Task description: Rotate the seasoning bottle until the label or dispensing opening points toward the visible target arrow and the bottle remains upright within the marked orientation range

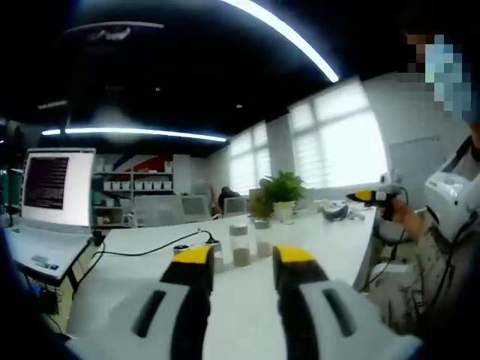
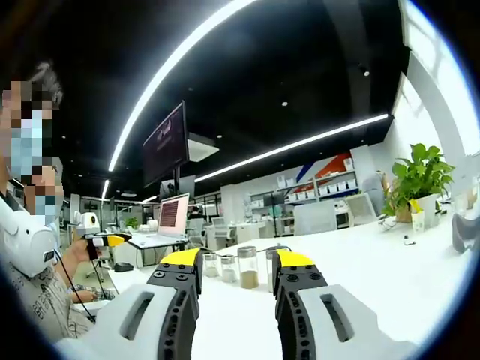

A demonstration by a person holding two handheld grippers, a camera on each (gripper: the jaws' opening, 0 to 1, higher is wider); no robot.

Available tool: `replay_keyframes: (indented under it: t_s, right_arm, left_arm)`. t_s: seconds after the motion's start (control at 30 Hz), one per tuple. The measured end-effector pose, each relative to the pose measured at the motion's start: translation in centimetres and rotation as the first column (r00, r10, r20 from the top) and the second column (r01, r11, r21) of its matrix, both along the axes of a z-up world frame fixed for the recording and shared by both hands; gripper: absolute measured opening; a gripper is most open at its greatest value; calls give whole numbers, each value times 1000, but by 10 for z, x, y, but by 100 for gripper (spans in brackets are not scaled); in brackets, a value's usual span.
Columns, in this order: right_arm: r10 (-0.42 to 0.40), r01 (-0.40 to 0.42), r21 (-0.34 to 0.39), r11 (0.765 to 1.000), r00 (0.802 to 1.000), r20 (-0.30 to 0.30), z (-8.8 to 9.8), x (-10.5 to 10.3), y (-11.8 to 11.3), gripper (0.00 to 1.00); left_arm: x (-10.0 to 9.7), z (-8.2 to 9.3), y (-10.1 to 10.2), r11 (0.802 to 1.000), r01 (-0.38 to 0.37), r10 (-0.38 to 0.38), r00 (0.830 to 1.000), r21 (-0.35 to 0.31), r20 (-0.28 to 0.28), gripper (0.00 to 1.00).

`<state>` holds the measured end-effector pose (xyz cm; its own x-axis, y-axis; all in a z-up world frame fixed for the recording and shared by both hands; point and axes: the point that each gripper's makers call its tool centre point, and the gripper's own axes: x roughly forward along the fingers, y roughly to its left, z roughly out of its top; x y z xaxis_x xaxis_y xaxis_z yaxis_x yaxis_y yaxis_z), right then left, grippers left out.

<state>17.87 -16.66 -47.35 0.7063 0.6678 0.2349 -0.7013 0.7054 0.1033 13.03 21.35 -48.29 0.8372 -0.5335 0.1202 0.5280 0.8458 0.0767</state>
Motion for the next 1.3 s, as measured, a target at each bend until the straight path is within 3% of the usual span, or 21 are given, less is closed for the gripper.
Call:
replay_keyframes:
  t_s: [0.2,0.43,0.57,0.8,0.97,1.3]
  right_arm:
    - [19,-17,56,998,999,-38,-5,5,0,31]
    - [14,-13,53,999,1000,-20,3,1,-2,26]
    - [9,-8,67,998,1000,-17,6,0,-6,24]
    - [9,-7,68,998,1000,-30,5,1,-2,24]
    - [14,-13,46,999,999,-32,5,1,7,24]
    - [-2,3,41,999,1000,-15,12,-4,3,24]
  left_arm:
    - [-2,6,-6,1000,15,-15,1000,28,14,33]
    - [-17,18,-14,1000,27,-27,999,15,42,33]
    - [-15,14,-14,1000,9,-10,999,21,37,33]
    - [-12,10,-4,999,0,0,1000,-39,11,32]
    - [-16,13,-6,1000,-4,4,1000,5,13,32]
    - [-15,9,-5,1000,-6,6,1000,0,1,32]
